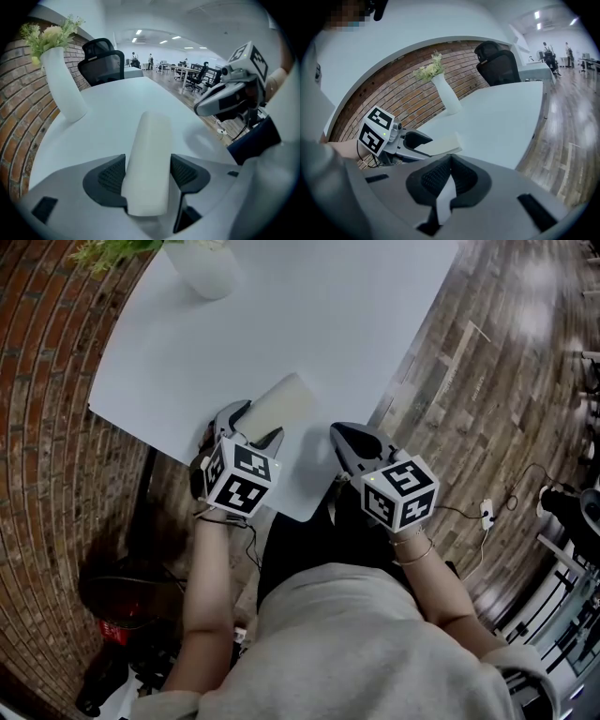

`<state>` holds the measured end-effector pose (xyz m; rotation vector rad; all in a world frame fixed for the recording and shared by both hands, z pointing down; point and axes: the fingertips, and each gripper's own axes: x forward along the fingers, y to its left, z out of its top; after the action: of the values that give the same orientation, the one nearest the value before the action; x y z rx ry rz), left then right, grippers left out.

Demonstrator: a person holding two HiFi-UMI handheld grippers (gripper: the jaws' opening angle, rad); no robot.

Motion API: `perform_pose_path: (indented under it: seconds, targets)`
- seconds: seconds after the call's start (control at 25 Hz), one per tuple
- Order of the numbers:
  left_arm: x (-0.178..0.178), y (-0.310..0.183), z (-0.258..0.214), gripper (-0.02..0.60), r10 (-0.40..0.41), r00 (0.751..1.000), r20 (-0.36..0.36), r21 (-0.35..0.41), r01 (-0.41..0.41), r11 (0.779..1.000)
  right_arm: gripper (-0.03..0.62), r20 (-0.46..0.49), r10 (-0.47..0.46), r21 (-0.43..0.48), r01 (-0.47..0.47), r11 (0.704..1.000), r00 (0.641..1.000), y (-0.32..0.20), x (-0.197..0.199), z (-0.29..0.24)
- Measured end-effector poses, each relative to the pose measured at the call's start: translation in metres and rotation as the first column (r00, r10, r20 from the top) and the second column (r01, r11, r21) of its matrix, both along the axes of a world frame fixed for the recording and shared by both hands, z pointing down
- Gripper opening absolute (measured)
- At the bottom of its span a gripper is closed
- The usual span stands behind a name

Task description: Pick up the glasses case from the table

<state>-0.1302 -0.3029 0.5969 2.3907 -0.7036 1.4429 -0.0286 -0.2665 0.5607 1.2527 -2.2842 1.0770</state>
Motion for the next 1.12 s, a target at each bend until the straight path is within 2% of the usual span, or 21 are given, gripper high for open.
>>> perform_pose_path:
  seconds: [0.32, 0.52, 0.84, 0.96, 1.12]
  targets:
    - [0.004, 0.002, 0.005, 0.284, 0.067, 0.997, -0.038, -0.035, -0.068, 0.997, -0.002, -0.002, 0.026, 0.001, -0.026, 1.000, 1.000, 0.001, 0.001, 0.000]
    - [0.008, 0.001, 0.007, 0.285, 0.082, 0.996, -0.037, -0.088, -0.085, 0.993, -0.002, -0.030, 0.016, 0.021, -0.015, 1.000, 0.999, 0.004, 0.005, -0.003]
    - [0.006, 0.001, 0.003, 0.291, 0.095, 0.994, -0.053, -0.024, -0.097, 0.995, -0.002, -0.073, -0.021, 0.050, 0.025, 0.998, 0.997, 0.004, 0.014, -0.008]
    - [0.012, 0.002, -0.001, 0.290, 0.085, 0.996, -0.041, -0.002, -0.085, 0.996, -0.002, -0.061, -0.039, 0.043, 0.042, 0.998, 0.997, 0.002, 0.017, -0.009]
    - [0.031, 0.005, -0.011, 0.288, -0.013, 0.988, -0.155, -0.026, 0.009, 1.000, -0.002, -0.073, -0.057, 0.040, 0.060, 0.997, 0.996, -0.004, 0.025, -0.010]
